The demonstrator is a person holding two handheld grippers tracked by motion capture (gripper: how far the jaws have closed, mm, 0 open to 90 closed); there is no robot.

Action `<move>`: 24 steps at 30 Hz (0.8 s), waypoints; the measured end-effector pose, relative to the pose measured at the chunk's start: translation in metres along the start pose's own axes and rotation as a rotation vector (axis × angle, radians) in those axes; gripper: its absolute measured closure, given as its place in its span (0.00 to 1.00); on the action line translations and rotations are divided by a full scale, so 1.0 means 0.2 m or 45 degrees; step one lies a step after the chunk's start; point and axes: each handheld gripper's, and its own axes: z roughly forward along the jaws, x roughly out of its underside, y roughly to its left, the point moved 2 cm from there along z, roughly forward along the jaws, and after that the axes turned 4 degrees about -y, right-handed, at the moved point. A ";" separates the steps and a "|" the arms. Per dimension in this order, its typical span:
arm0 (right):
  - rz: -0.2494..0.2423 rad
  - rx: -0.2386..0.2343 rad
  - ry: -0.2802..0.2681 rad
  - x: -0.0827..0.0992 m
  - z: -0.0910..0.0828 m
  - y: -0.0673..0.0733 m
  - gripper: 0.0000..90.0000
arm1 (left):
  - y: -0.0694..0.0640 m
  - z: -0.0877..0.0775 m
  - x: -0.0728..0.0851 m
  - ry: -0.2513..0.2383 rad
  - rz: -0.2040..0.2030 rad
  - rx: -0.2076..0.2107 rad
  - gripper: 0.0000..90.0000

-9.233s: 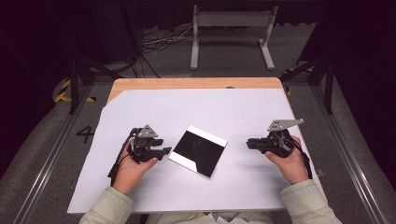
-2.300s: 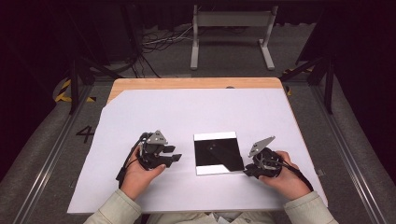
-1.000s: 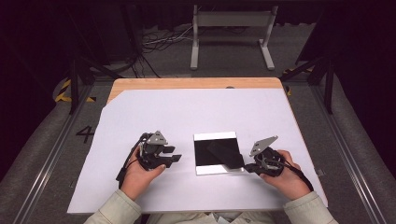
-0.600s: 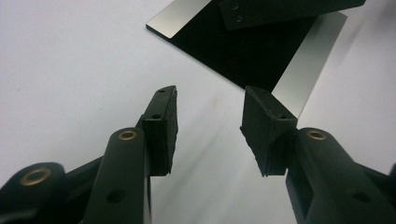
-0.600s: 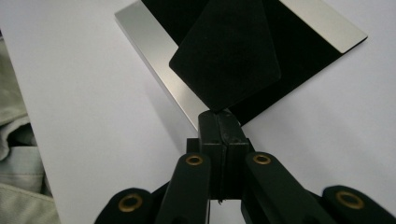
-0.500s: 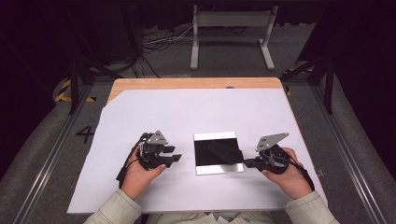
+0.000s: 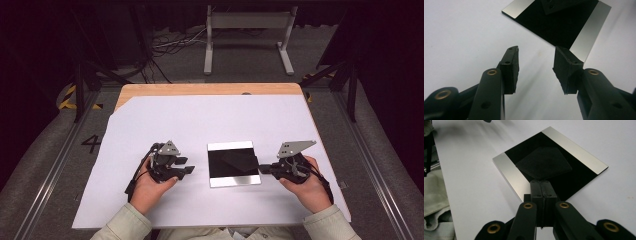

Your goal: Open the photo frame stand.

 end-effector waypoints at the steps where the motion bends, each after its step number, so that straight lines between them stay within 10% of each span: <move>1: 0.004 0.001 -0.010 0.00 0.00 0.00 1.00 | 0.00 0.00 0.00 0.002 0.000 0.001 0.62; 24: 0.040 -0.050 -0.041 -0.02 -0.05 -0.01 0.89 | 0.00 0.00 0.01 -0.001 -0.007 -0.002 0.62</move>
